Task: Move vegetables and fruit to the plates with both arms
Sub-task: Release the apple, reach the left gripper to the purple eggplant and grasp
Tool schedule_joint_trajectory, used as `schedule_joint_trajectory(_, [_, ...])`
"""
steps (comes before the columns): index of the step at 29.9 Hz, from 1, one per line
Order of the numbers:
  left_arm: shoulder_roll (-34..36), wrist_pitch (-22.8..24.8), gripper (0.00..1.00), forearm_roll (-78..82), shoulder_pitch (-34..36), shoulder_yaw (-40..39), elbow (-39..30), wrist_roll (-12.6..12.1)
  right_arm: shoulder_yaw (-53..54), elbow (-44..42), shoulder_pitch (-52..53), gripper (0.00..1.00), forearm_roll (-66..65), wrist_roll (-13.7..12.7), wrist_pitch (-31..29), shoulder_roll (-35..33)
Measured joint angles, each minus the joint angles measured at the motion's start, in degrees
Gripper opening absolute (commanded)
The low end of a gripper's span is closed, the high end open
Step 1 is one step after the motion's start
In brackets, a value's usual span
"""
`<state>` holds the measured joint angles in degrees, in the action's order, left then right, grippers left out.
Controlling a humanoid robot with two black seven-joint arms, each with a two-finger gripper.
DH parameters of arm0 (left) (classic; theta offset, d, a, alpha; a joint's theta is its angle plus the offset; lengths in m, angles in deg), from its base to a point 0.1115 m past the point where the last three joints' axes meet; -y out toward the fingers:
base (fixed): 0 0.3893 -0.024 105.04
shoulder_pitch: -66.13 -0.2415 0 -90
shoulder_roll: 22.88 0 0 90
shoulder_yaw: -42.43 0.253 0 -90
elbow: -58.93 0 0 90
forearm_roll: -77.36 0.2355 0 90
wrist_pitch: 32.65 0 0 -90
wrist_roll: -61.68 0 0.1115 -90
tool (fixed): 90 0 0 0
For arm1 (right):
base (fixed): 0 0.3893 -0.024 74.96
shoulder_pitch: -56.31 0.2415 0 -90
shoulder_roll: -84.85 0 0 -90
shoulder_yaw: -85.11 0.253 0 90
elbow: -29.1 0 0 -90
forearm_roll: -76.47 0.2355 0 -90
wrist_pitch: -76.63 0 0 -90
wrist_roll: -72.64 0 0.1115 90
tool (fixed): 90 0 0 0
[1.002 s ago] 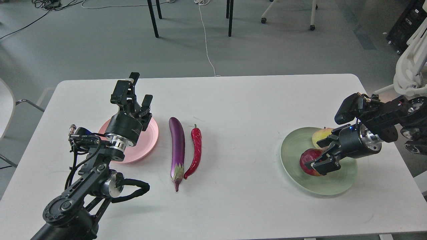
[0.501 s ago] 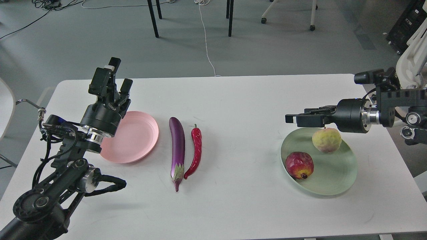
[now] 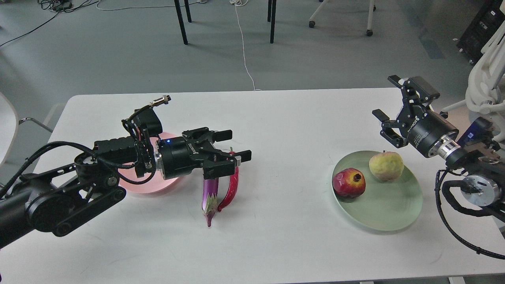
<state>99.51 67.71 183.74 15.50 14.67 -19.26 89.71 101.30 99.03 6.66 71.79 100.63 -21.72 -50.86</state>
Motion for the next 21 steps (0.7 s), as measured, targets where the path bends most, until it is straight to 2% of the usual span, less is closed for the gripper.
schedule_joint_trajectory(3, [-0.1, 7.8, 0.99, 0.5, 6.2, 3.3, 2.2, -1.5, 0.9, -2.1, -2.1, 0.98, 0.3, 0.0, -0.9, 0.1])
schedule_joint_trajectory(8, [-2.9, 12.7, 0.99, 0.3, 11.4, 6.3, 7.0, -6.6, 1.2, -2.8, -4.2, 0.98, 0.4, 0.0, -1.0, 0.1])
schedule_joint_trajectory(9, [-3.4, 14.0, 0.99, 0.3, 12.2, 6.7, 7.3, -8.5, 1.2, -2.9, -4.4, 0.98, 0.4, 0.0, -1.0, 0.1])
schedule_joint_trajectory(12, [-4.2, 17.0, 0.99, -0.4, 13.8, 7.7, 7.7, -16.4, 1.2, -2.9, -4.5, 0.98, 0.4, 0.0, -1.0, 0.1])
schedule_joint_trajectory(17, [-6.4, 17.6, 0.99, -12.0, 13.7, 8.3, 7.5, -29.3, 1.6, -2.9, -4.6, 0.98, 0.3, 0.0, -1.1, 0.1])
schedule_joint_trajectory(19, [-6.6, 17.6, 0.99, -16.7, 13.3, 8.4, 7.3, -33.3, 1.6, -2.9, -4.6, 0.98, 0.3, 0.0, -1.1, 0.1])
schedule_joint_trajectory(21, [-6.9, 17.6, 0.99, -19.3, 12.6, 8.4, 7.3, -35.9, 1.6, -2.9, -4.6, 0.98, 0.3, 0.0, -1.1, 0.1])
